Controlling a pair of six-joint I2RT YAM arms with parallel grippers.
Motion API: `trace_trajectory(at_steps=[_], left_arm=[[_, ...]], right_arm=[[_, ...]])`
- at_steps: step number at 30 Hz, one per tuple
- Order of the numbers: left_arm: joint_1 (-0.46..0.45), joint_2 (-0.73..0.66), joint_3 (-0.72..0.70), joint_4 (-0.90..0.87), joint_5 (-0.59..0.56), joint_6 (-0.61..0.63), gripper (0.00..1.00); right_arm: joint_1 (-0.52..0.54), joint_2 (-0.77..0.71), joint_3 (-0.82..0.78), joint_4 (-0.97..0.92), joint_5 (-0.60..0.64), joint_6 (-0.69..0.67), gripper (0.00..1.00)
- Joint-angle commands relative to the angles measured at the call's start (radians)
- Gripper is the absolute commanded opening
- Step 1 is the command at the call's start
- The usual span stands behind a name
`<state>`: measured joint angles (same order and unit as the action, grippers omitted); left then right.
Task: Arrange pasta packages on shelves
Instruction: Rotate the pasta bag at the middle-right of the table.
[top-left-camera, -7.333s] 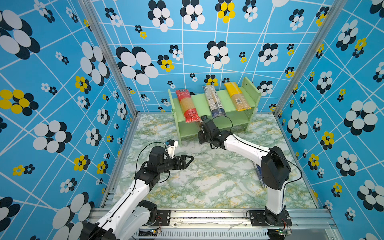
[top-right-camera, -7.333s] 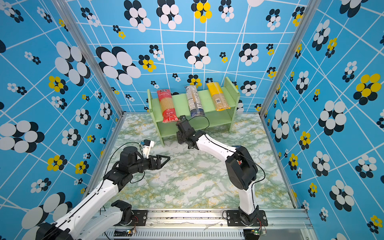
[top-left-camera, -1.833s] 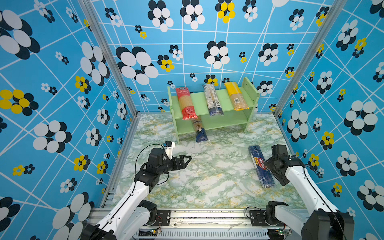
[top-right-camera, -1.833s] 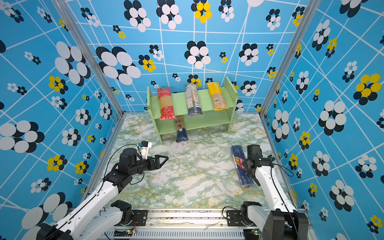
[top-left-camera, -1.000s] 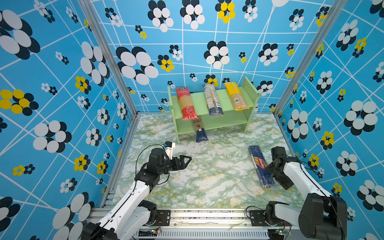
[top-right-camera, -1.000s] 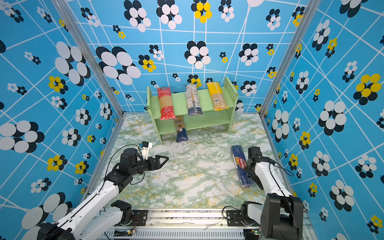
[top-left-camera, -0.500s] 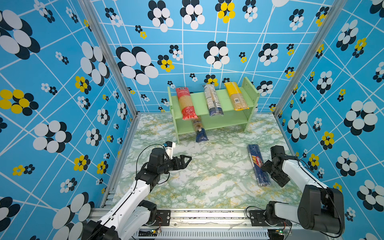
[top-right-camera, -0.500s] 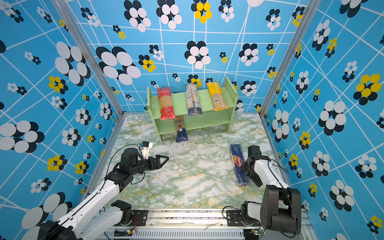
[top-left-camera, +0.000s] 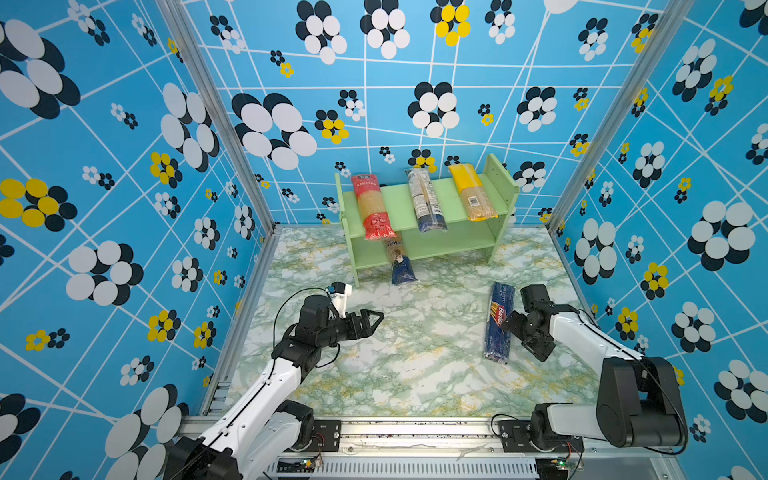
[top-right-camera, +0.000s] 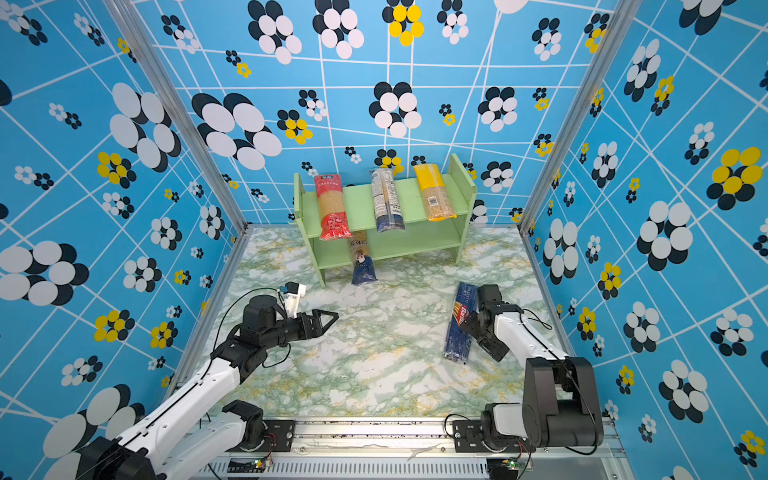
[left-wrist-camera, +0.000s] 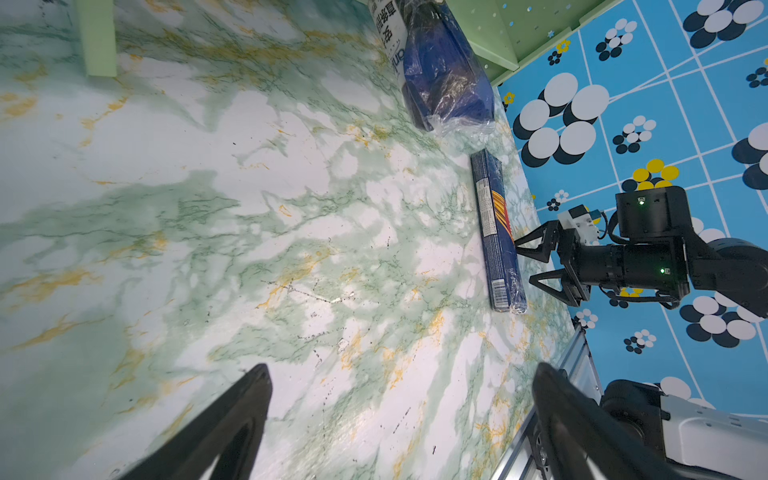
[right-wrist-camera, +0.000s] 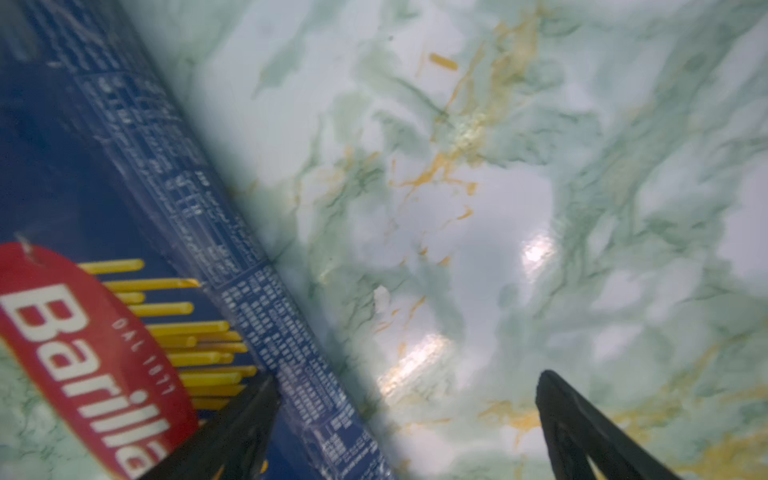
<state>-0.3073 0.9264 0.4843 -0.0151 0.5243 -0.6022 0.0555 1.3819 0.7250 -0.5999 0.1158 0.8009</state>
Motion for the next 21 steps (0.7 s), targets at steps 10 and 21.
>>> trace_trajectory(at_steps=[10,21], left_arm=[[0.007,-0.013,-0.008,0.014,0.011,-0.003,0.99],[0.008,-0.006,-0.015,0.037,0.019,-0.01,0.99]], right_arm=[[0.129,0.016,0.099,0.003,-0.002,0.042,0.99],[0.23,-0.129,0.098,0.012,0.004,0.079,0.99]])
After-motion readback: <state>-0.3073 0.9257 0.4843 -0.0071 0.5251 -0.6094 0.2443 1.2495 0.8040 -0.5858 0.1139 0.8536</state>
